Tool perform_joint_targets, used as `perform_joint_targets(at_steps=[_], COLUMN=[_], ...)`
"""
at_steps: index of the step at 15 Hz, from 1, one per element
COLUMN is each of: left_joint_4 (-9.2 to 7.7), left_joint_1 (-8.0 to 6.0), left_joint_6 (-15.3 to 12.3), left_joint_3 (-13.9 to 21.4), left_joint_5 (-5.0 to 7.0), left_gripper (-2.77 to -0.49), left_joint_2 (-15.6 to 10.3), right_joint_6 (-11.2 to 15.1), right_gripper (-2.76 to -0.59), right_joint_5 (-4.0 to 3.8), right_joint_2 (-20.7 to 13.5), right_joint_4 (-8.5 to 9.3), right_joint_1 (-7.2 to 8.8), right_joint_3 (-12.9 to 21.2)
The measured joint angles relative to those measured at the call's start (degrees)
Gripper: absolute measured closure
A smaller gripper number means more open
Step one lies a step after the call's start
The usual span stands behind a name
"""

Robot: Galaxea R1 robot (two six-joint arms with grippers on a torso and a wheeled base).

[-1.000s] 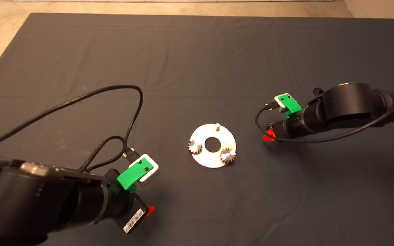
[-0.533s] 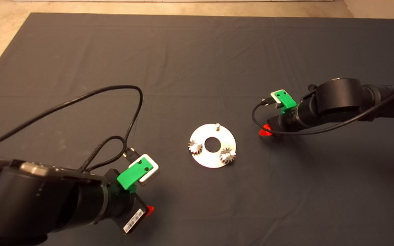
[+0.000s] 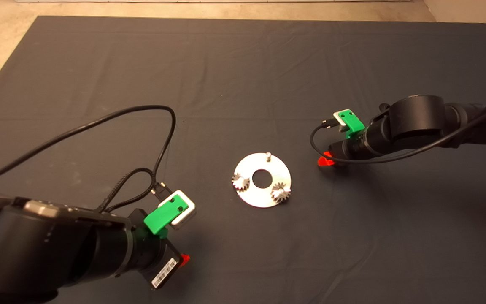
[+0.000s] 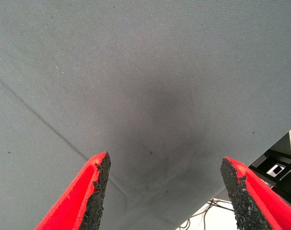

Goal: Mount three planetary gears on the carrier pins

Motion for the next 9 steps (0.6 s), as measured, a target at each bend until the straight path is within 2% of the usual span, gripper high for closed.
perform_joint_targets(at_steps=[9], left_joint_4=[0.0], left_joint_1=[0.0], left_joint_6=[0.0], left_joint_3=[0.0], left_joint_5=[0.0], left_gripper=[-1.6], left_joint_2=[0.0], right_joint_6=[0.0], right_gripper=[-2.75], right_joint_5=[0.06], right_joint_2=[0.0], right_joint_4=[0.0], right_joint_1=[-0.01], right_joint_3=[0.0])
